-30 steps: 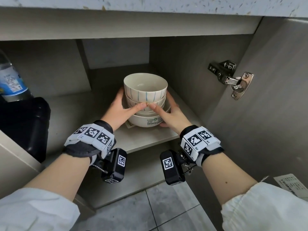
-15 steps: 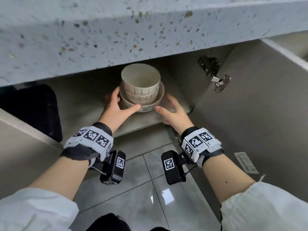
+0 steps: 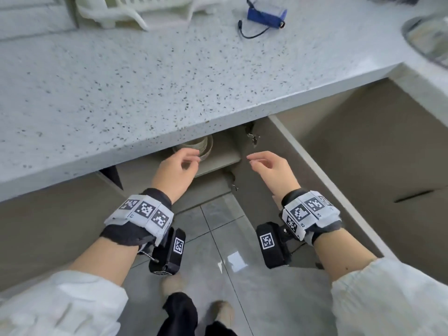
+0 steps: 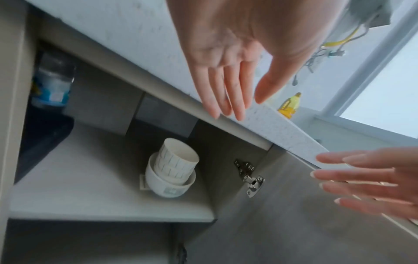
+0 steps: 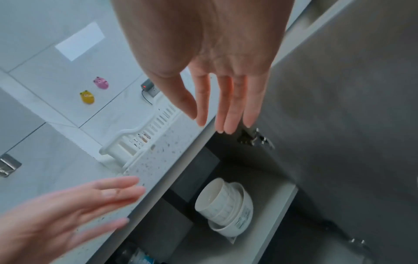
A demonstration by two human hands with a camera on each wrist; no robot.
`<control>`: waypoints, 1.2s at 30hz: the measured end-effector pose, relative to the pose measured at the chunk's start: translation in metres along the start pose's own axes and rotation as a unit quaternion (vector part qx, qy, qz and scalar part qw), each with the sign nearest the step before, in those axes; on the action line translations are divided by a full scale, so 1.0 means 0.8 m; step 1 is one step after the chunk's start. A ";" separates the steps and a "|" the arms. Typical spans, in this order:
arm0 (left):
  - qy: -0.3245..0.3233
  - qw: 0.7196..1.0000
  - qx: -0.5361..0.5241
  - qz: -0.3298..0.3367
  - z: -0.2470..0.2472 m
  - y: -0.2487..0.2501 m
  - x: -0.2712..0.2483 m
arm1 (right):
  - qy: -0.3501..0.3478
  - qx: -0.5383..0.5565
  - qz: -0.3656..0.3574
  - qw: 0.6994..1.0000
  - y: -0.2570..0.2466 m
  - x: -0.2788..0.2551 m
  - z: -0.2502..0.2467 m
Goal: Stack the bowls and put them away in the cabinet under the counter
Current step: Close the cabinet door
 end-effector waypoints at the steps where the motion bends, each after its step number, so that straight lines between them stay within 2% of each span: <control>1: 0.020 0.998 0.043 0.029 -0.008 0.012 -0.006 | 0.025 -0.038 -0.012 0.999 -0.005 -0.008 -0.015; 4: 0.071 0.969 0.214 0.100 -0.028 0.031 -0.019 | 0.097 -0.163 -0.014 0.982 -0.005 -0.028 -0.055; 5: 0.075 0.957 0.262 0.098 -0.033 0.030 -0.022 | 0.109 -0.200 0.003 0.974 0.001 -0.032 -0.064; 8: 0.063 0.934 0.351 0.031 -0.050 0.012 -0.029 | 0.100 -0.270 0.096 0.953 0.037 -0.046 -0.084; 10: 0.060 0.927 0.371 -0.021 -0.062 -0.006 -0.038 | 0.089 -0.309 0.145 0.936 0.063 -0.055 -0.090; 13: 0.063 0.925 0.369 -0.062 -0.078 -0.025 -0.052 | 0.113 -0.366 0.139 0.913 0.077 -0.066 -0.094; 16: 0.062 0.923 0.371 -0.081 -0.091 -0.034 -0.058 | 0.116 -0.378 0.140 0.908 0.070 -0.071 -0.087; 19: 0.046 0.924 0.366 -0.097 -0.102 -0.037 -0.060 | 0.087 -0.377 0.178 0.905 0.053 -0.074 -0.074; 22: 0.031 0.926 0.362 -0.099 -0.110 -0.035 -0.061 | 0.028 -0.381 0.193 0.904 0.031 -0.076 -0.050; 25: 0.031 0.934 0.345 -0.086 -0.119 -0.033 -0.059 | -0.011 -0.311 0.190 0.931 0.014 -0.074 -0.010; 28: 0.038 0.939 0.334 -0.079 -0.132 -0.039 -0.058 | -0.070 -0.113 0.234 0.963 0.006 -0.065 0.044; 31: 0.038 0.936 0.339 -0.084 -0.154 -0.060 -0.059 | -0.116 0.110 0.296 0.942 -0.009 -0.057 0.101; 36: 0.043 0.926 0.361 -0.102 -0.192 -0.101 -0.061 | -0.180 0.209 0.261 0.925 -0.051 -0.033 0.175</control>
Point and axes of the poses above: each hand's wrist, its own x-axis towards the middle knuckle, its own z-axis out of the palm, y = z × x, the point moved 2 cm from there along x, towards the middle knuckle
